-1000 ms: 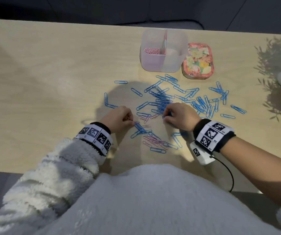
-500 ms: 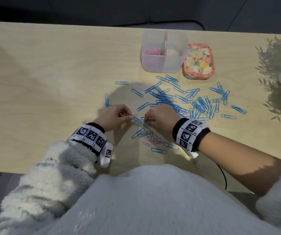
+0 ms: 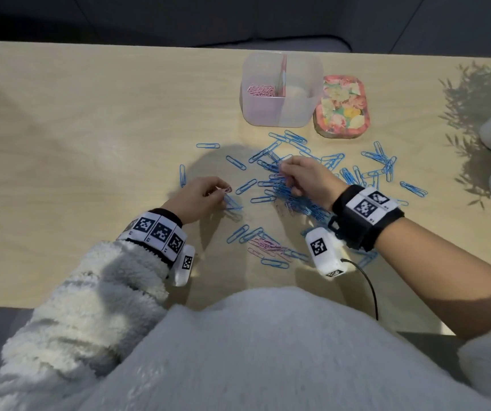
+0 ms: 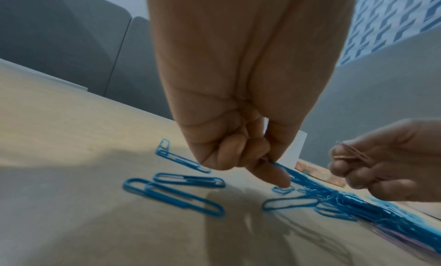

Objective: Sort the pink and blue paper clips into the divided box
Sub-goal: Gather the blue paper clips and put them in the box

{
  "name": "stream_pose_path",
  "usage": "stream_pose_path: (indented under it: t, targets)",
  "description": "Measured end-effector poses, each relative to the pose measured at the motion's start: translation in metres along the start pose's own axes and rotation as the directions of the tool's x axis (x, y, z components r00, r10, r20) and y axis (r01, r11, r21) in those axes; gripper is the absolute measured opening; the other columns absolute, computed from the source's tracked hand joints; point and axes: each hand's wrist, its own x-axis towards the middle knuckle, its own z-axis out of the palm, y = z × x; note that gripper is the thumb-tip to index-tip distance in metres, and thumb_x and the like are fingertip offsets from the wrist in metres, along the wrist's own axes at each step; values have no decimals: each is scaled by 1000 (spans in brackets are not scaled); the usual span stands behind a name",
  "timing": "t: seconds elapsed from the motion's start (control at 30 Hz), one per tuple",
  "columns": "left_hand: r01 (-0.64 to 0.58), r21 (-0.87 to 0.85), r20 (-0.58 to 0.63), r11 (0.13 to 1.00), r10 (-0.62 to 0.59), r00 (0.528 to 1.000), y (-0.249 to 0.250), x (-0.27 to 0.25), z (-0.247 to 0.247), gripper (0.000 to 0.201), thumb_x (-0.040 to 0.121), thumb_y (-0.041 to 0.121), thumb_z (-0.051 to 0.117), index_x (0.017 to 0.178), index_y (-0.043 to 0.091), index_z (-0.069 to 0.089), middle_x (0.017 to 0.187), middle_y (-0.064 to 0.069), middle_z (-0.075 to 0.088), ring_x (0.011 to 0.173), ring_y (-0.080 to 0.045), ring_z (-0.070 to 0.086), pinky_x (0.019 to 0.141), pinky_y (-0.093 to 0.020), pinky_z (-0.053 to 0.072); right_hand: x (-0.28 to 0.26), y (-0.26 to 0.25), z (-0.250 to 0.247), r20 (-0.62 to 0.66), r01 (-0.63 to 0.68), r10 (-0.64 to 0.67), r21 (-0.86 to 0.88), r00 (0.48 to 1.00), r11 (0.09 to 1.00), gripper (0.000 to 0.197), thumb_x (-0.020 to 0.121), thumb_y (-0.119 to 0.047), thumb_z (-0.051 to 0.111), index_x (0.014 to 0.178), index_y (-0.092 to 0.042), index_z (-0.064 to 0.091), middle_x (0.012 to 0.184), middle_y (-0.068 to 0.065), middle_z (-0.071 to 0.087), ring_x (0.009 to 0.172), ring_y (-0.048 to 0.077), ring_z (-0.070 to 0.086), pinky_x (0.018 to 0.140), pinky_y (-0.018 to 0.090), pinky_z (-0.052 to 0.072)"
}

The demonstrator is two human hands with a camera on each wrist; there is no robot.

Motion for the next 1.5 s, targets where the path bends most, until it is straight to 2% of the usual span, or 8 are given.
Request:
stream_pose_path:
  t: [0.13,0.3,0.47,0.63,0.87,1.0,1.27,1.5]
  targets:
    - [-15,-54,5,998,15,1000,8,3,10,11,96,12,44,98,12,55,69,3,60,52,10,56,48,-7,38,-1,0,-9,105,-115,89,277,990,954,25,95,1,38,78,-11,53,58,0,59,48,9,53,39,17,33]
    - [-30,-117,24,993,33,999,17,11,18,12,95,11,44,89,17,52,73,3,64,66,-5,55,63,-21,39,-4,-2,5,176,-274,239,211,955,938,30,91,-17,32,70,-12,53,60,1,43,45,14,43,37,16,26]
    - [-102,-220,26,970,110,994,31,12,22,20,94,9,46,78,21,49,68,2,59,44,7,48,47,-9,34,-9,-4,33,149,134,-79,-407,986,904,27,87,-26,62,61,-17,59,48,-6,42,33,1,40,37,9,27]
    - [-141,-197,-99,970,123,987,23,17,18,21,94,13,49,76,23,46,67,3,63,48,3,46,48,-12,35,-8,-2,29,175,205,-135,-482,975,852,31,88,-17,61,72,10,62,52,5,48,38,-2,40,44,12,30]
    - [64,-253,-26,965,-73,997,19,11,9,29,92,1,35,81,16,57,66,0,51,45,0,42,40,-8,31,10,-12,-8,-44,175,-219,-457,975,872,26,88,-24,62,85,1,71,56,3,41,46,2,33,51,19,28]
    - [23,-110,34,994,-19,999,22,6,20,28,90,22,54,63,20,51,58,4,40,53,-8,36,50,-20,30,13,-13,-15,-196,134,-293,-572,936,809,25,86,-30,62,93,-7,68,61,-5,48,67,16,46,58,26,33]
    - [-154,354,196,922,88,977,19,-5,32,12,72,21,74,79,16,65,62,12,50,59,-6,47,59,-24,37,-22,19,12,-37,18,-109,-886,993,463,32,74,-42,65,59,-19,51,76,4,61,76,26,57,64,28,35]
    - [-119,439,61,891,102,993,12,-8,21,8,80,18,65,88,15,64,77,3,56,74,-15,52,68,-26,40,-23,22,14,8,42,-69,-854,998,519,17,81,-23,61,65,-20,56,87,6,69,85,26,61,68,29,38]
